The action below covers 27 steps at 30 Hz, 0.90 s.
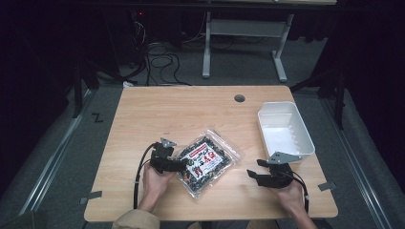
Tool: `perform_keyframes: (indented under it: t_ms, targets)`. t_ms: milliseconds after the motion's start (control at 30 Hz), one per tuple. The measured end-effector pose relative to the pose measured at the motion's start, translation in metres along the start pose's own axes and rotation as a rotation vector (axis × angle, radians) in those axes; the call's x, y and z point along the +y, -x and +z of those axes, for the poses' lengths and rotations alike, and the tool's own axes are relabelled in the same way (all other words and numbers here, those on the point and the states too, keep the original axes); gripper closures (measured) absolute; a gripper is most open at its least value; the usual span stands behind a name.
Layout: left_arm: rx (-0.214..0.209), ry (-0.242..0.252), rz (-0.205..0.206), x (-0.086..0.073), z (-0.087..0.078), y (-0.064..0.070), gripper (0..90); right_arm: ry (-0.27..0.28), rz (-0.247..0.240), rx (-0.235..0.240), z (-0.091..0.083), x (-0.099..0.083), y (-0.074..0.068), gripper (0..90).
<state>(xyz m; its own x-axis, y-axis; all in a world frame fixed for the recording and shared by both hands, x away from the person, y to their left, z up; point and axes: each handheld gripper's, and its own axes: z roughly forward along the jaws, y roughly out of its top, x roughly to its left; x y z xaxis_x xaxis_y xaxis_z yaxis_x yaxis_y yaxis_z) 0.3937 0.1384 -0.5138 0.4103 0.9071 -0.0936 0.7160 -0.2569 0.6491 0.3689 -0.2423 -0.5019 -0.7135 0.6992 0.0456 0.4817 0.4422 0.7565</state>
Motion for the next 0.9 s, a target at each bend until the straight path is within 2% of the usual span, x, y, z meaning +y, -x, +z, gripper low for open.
perform_keyframes:
  t_ms: [100,267,300,367,400,600,800,900]
  targets:
    - [-0.003,-0.032,0.022,-0.001,0.0039,0.0015,23.8,0.005,0.006,-0.001,-0.0017,0.0005,0.0007,38.0]
    - [-0.027,-0.035,0.034,-0.0018,0.0041,0.0019,28.9,0.015,0.017,-0.009,-0.0029,0.0017,0.0028,36.1]
    - [-0.033,-0.038,0.043,-0.0023,0.0041,0.0019,31.7,0.004,0.034,-0.01,-0.0036,0.0026,0.0026,36.3]
    - [-0.035,-0.054,0.071,-0.0049,0.0053,0.0035,34.3,0.003,0.038,-0.006,-0.0042,0.0032,0.0029,36.6]
    - [-0.044,-0.046,0.078,-0.0053,0.0051,0.0028,35.9,0.0,0.041,-0.007,-0.0048,0.0035,0.0028,36.8]
    - [-0.066,-0.057,0.085,-0.0058,0.0045,0.003,38.6,-0.024,0.041,-0.01,-0.0046,0.0043,0.0024,39.0]
    - [-0.101,-0.064,0.085,-0.0079,0.0038,0.0027,39.0,-0.012,0.053,0.007,-0.0069,0.0066,0.0028,38.7]
    - [-0.108,-0.059,0.088,-0.0101,0.003,0.0045,39.0,-0.025,0.059,0.014,-0.0073,0.009,0.0013,38.2]
